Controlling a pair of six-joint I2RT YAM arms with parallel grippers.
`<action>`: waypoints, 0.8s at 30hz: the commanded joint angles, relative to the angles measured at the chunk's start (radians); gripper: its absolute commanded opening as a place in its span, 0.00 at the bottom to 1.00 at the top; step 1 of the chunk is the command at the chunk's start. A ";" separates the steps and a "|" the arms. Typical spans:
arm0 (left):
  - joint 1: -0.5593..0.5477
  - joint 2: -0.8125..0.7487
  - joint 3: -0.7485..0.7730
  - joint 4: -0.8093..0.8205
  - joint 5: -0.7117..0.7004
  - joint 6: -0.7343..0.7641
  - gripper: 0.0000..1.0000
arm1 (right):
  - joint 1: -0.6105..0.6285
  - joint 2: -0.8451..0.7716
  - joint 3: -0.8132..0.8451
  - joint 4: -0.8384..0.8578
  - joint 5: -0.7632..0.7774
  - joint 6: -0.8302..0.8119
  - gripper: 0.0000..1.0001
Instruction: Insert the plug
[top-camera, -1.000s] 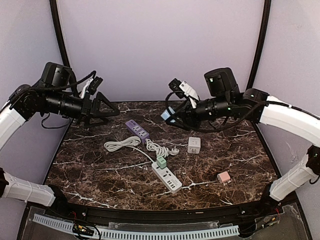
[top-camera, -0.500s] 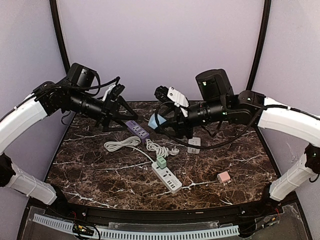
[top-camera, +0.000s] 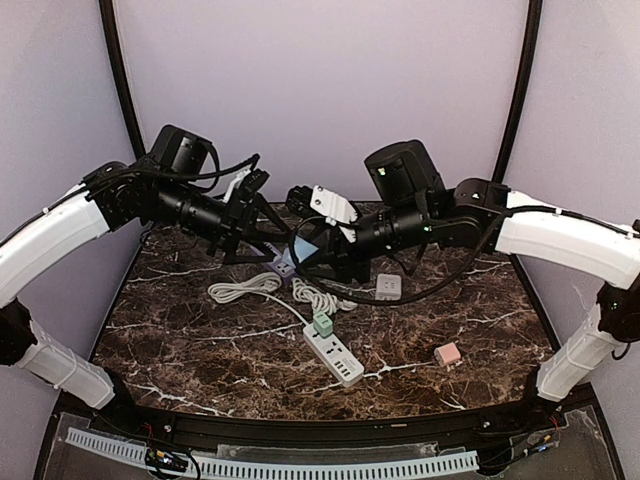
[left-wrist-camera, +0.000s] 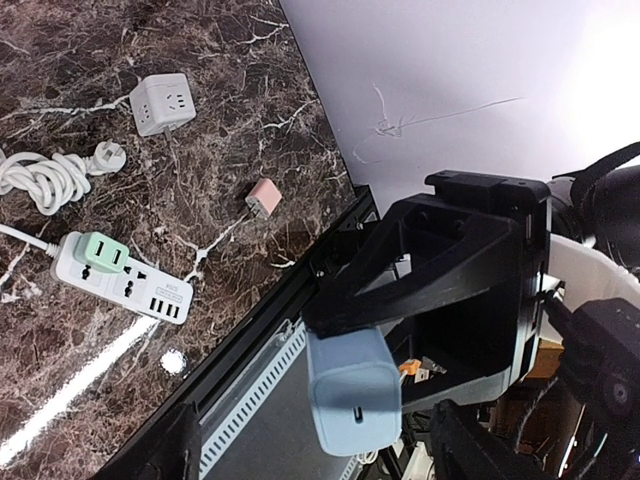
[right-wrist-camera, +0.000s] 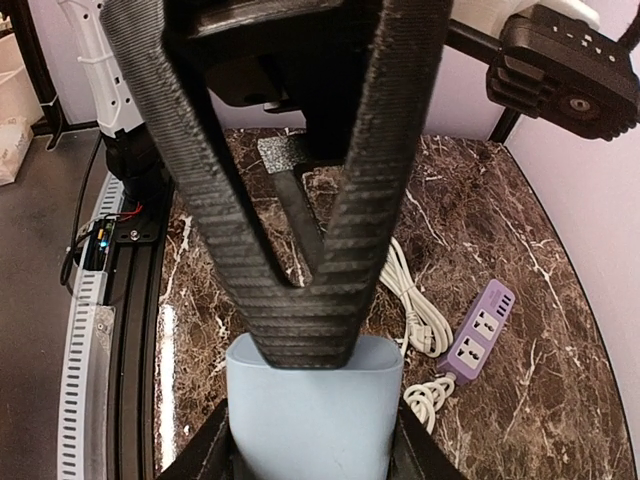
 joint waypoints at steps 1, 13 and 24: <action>-0.010 0.008 0.021 0.015 0.013 -0.010 0.75 | 0.019 0.019 0.049 -0.002 0.024 -0.025 0.00; -0.016 0.036 0.021 0.014 0.016 -0.033 0.64 | 0.035 0.056 0.084 -0.023 0.060 -0.050 0.00; -0.021 0.036 -0.007 0.031 0.016 -0.055 0.49 | 0.044 0.071 0.097 -0.027 0.090 -0.056 0.00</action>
